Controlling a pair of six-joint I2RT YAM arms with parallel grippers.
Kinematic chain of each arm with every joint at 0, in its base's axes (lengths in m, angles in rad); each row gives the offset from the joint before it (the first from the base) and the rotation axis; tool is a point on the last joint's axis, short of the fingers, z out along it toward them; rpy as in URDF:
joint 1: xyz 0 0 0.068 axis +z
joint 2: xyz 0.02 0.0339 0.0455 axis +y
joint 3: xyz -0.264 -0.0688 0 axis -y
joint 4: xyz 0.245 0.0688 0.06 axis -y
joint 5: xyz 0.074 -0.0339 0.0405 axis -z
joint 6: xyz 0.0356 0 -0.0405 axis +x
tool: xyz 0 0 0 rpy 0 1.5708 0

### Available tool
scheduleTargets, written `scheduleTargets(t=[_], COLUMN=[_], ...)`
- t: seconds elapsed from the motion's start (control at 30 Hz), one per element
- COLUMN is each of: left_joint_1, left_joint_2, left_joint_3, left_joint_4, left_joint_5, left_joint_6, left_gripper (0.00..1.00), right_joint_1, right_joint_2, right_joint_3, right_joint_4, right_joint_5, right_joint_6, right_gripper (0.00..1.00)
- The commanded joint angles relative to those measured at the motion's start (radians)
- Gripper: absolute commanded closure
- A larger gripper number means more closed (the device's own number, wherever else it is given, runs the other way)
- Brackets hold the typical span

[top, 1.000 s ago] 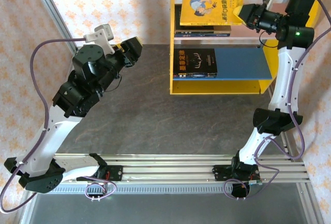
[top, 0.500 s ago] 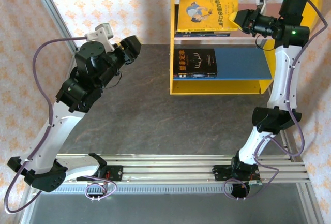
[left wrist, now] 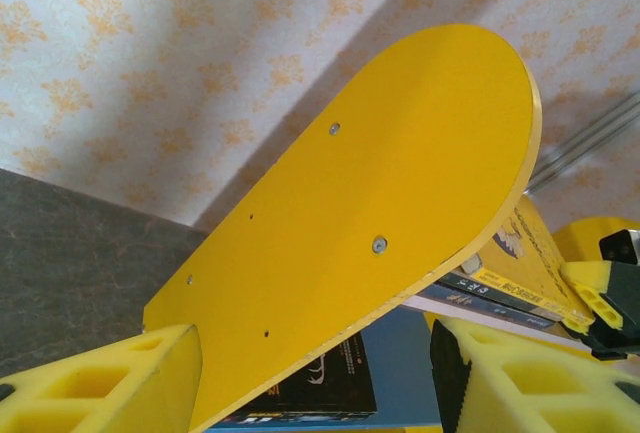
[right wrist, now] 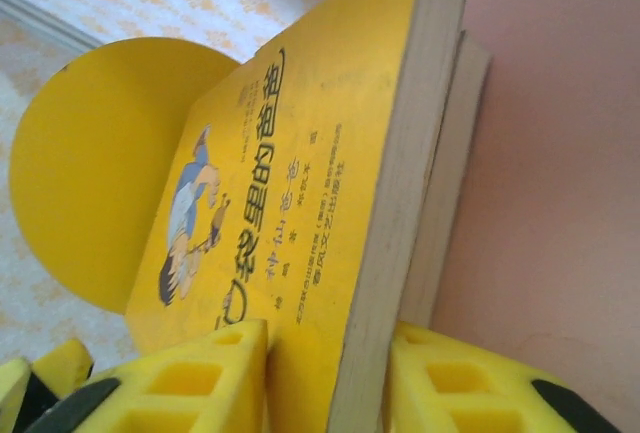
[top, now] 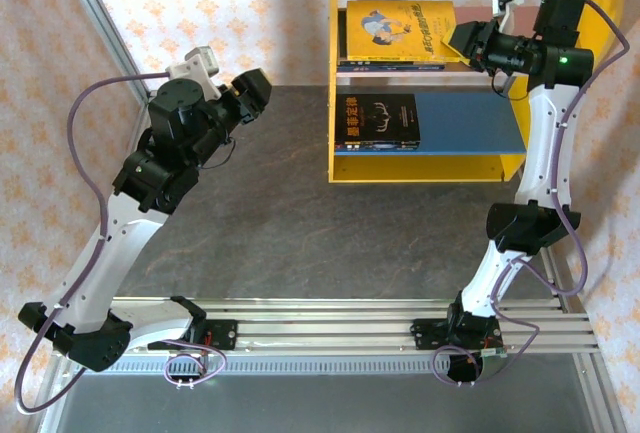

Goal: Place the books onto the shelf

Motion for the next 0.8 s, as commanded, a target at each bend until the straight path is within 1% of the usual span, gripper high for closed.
scheduleTargets(t=[0.0, 0.03, 0.07, 0.13, 0.2, 0.23, 0.6, 0.7, 0.77], left_joint_1=[0.010, 0.012, 0.011, 0.011, 0.013, 0.013, 0.014, 0.014, 0.015], left_joint_2=[-0.020, -0.022, -0.023, -0.025, -0.029, -0.031, -0.051, -0.053, -0.054], left_joint_3=[-0.010, -0.013, -0.013, -0.014, -0.015, -0.017, -0.033, -0.033, -0.033], left_joint_4=[0.035, 0.035, 0.033, 0.031, 0.029, 0.029, 0.027, 0.025, 0.022], left_joint_5=[0.016, 0.016, 0.016, 0.019, 0.021, 0.022, 0.020, 0.019, 0.020], left_joint_6=[-0.012, -0.014, -0.014, -0.014, -0.014, -0.014, -0.013, -0.011, -0.011], left_gripper=[0.39, 0.39, 0.39, 0.39, 0.39, 0.39, 0.39, 0.39, 0.39], right_joint_1=[0.005, 0.006, 0.007, 0.011, 0.013, 0.016, 0.060, 0.066, 0.070], right_joint_2=[-0.014, -0.019, -0.023, -0.037, -0.049, -0.056, -0.106, -0.111, -0.113], right_joint_3=[0.032, 0.032, 0.031, 0.026, 0.019, 0.017, -0.003, -0.003, -0.007], right_joint_4=[0.003, 0.002, 0.001, 0.000, 0.002, 0.001, -0.022, -0.026, -0.025], right_joint_5=[0.080, 0.095, 0.113, 0.150, 0.177, 0.188, 0.314, 0.353, 0.369], right_joint_6=[-0.008, -0.008, -0.007, -0.010, -0.009, -0.011, -0.049, -0.054, -0.058], right_gripper=[0.62, 0.58, 0.57, 0.47, 0.43, 0.43, 0.53, 0.61, 0.64])
